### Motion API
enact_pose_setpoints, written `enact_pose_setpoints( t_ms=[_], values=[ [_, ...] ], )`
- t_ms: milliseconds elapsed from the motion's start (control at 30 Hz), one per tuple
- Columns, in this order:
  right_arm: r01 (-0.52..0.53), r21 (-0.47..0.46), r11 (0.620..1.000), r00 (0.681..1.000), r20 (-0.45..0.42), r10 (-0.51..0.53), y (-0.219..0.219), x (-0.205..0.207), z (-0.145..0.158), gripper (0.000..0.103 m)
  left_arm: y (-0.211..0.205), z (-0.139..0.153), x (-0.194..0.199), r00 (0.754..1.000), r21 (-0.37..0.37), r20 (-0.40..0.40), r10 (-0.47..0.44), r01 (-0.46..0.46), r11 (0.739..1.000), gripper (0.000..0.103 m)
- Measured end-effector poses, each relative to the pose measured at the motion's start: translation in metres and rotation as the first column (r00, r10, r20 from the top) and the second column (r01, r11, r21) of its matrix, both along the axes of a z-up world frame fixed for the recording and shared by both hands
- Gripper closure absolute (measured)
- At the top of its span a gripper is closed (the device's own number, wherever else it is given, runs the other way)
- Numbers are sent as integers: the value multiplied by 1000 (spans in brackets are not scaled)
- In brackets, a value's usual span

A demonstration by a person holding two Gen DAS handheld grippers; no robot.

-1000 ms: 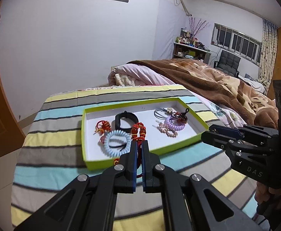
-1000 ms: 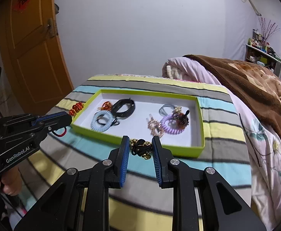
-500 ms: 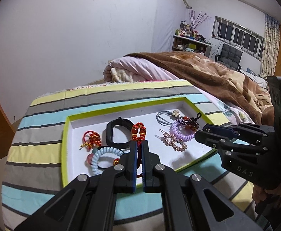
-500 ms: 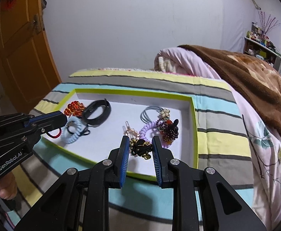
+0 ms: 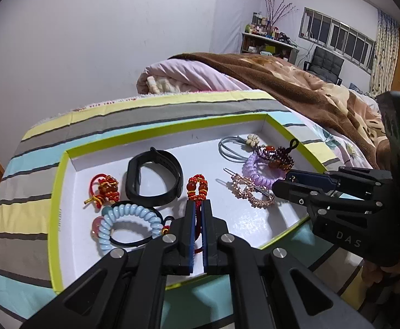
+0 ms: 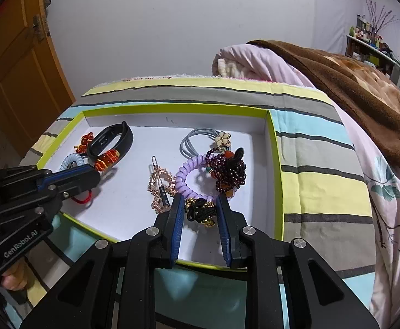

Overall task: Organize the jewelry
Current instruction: 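Carry the tassel and clip into the green box and open both tools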

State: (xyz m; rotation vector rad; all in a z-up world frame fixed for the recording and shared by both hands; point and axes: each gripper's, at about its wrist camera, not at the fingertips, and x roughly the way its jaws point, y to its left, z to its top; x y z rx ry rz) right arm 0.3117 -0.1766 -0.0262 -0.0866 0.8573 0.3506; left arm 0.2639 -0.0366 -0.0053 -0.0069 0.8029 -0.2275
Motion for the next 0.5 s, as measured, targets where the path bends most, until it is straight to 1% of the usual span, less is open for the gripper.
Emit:
enact_pose_setpoints(
  t_ms=[200,500],
  values=[
    [-1,-5,1000,1000,-5,1,1,2,0,78,-1,-11,7,999,-13,-39,-5,5,1000,99],
    [-4,-11,1000,1000,-5,4,3,3,-1,77,0,-12,9,999,-22,-46,-9,8,1000,98]
  ],
)
